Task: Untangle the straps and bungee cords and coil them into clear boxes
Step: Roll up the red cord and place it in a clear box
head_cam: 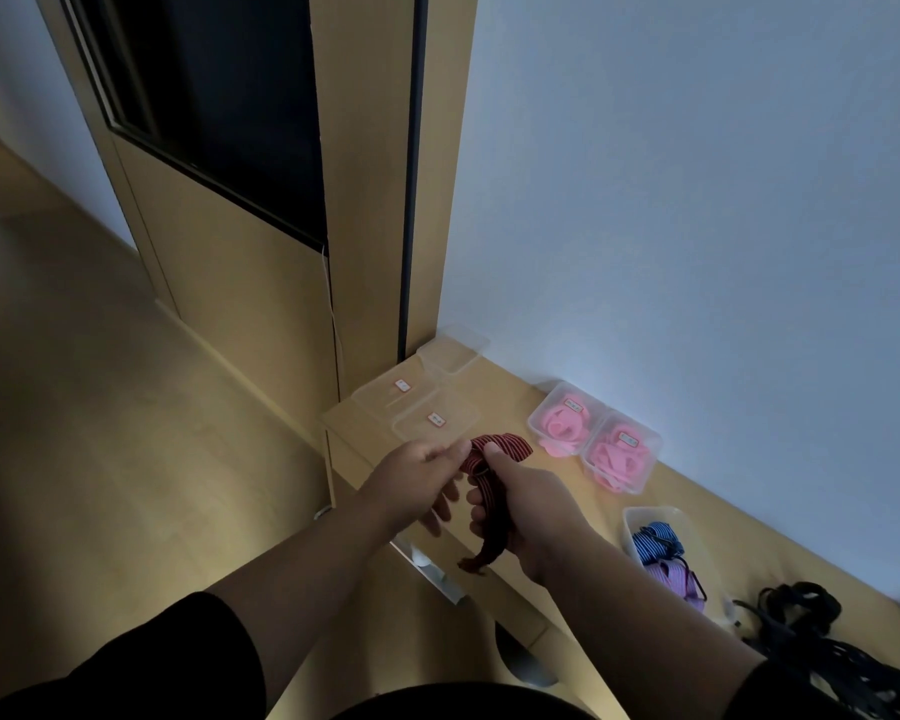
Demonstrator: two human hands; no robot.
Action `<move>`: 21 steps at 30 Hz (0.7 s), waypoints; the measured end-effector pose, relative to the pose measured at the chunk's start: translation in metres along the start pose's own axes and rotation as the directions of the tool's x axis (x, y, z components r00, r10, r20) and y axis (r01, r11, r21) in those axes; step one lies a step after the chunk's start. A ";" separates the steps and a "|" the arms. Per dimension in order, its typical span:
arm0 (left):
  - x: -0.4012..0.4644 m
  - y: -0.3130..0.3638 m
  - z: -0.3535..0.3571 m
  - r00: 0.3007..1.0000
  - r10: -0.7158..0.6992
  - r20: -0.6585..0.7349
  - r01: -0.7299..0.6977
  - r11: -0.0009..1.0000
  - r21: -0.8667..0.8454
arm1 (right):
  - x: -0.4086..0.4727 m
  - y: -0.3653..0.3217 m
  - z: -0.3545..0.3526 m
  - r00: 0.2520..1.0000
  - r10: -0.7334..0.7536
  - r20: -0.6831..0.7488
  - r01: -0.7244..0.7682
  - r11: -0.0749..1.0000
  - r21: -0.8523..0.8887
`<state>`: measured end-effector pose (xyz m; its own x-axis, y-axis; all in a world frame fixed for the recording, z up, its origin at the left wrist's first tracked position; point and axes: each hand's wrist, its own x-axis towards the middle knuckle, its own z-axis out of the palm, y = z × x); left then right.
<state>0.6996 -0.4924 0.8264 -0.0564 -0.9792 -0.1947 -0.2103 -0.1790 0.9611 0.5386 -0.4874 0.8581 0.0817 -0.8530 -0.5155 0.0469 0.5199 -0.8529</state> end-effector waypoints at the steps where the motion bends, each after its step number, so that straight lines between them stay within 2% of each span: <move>1: 0.001 0.000 0.000 0.998 -0.054 0.041 0.055 0.998 -0.031 | 0.000 0.001 0.000 1.000 -0.011 0.013 0.011 1.000 -0.019; 6: 0.006 -0.004 -0.002 0.992 -0.077 0.104 0.087 0.991 -0.102 | -0.002 0.005 -0.001 0.998 -0.021 0.055 0.024 0.998 -0.051; 9: 0.010 -0.003 0.001 0.995 -0.079 0.055 0.086 0.986 -0.141 | -0.005 0.005 -0.001 0.998 -0.023 0.059 0.028 0.996 -0.089; 11: 0.011 -0.002 0.001 1.000 -0.004 -0.011 0.004 1.000 -0.029 | -0.005 0.005 -0.001 0.999 -0.002 0.052 0.009 0.992 -0.129; 12: 0.010 -0.001 0.000 0.997 0.070 -0.037 -0.066 0.991 0.113 | -0.005 0.005 -0.002 0.998 0.015 0.053 -0.008 0.990 -0.143; 13: 0.009 0.000 -0.002 0.986 0.158 -0.044 -0.139 0.949 0.284 | -0.005 0.006 -0.002 0.998 0.032 0.058 -0.024 0.989 -0.147; 15: 0.008 0.000 -0.005 0.943 0.333 0.001 -0.270 0.761 0.590 | -0.005 0.005 -0.002 0.995 0.061 0.083 -0.050 0.991 -0.126; 16: 0.008 0.000 -0.006 0.915 0.401 0.036 -0.319 0.666 0.674 | -0.005 0.005 -0.002 0.992 0.078 0.099 -0.069 0.993 -0.098; 18: 0.007 -0.004 -0.007 0.854 0.509 0.107 -0.406 0.523 0.749 | -0.004 0.004 0.000 0.985 0.126 0.120 -0.125 0.992 -0.016; 21: 0.003 -0.009 -0.005 0.721 0.659 0.213 -0.543 0.347 0.765 | -0.002 0.004 0.000 0.978 0.174 0.112 -0.181 0.982 0.054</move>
<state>0.7060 -0.4945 0.8181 -0.3875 -0.8037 0.4516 -0.7886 0.5427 0.2891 0.5386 -0.4839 0.8562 0.1998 -0.7390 -0.6435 0.0850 0.6673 -0.7399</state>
